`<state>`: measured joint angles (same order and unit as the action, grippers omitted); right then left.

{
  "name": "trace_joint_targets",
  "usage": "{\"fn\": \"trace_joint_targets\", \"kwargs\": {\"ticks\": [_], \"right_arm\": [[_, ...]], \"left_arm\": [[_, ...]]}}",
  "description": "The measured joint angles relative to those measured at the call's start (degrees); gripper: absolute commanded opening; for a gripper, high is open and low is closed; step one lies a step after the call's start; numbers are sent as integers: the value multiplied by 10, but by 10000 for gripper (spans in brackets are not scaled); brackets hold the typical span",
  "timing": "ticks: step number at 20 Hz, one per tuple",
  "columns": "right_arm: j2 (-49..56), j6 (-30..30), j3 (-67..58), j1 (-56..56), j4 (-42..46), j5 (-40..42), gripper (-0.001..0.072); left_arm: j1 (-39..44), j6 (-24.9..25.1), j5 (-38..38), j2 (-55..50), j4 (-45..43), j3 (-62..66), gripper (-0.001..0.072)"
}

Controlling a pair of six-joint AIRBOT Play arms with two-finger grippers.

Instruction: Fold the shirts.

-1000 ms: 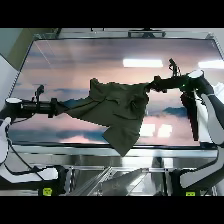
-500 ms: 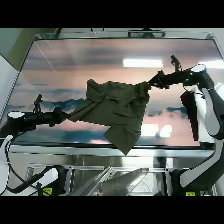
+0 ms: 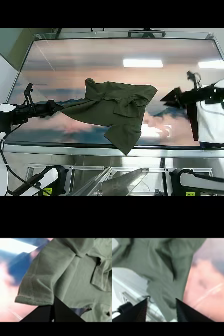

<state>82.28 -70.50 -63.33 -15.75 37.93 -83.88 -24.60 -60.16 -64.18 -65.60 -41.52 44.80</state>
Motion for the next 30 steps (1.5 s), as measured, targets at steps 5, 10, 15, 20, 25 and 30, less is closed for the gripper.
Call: {"fn": "trace_joint_targets", "kwargs": {"ticks": [5,10,15,20,25,30], "right_arm": [[-125,6,258,78,3,115,431],[-146,9,337,163,-5,201,431],[-147,8,352,191,-9,240,431],[-147,6,355,196,-11,269,431],[-147,6,355,197,-22,288,431],[-147,13,355,197,-31,292,433]], "left_arm": [[-8,2,-1,0,-7,6,711],[-99,7,-8,-4,-23,10,709],[-199,10,-73,-101,-30,73,492],[-166,39,-197,-249,-29,154,292],[-86,54,-229,-326,-72,176,292],[-50,37,-228,-352,-130,198,292]]}}
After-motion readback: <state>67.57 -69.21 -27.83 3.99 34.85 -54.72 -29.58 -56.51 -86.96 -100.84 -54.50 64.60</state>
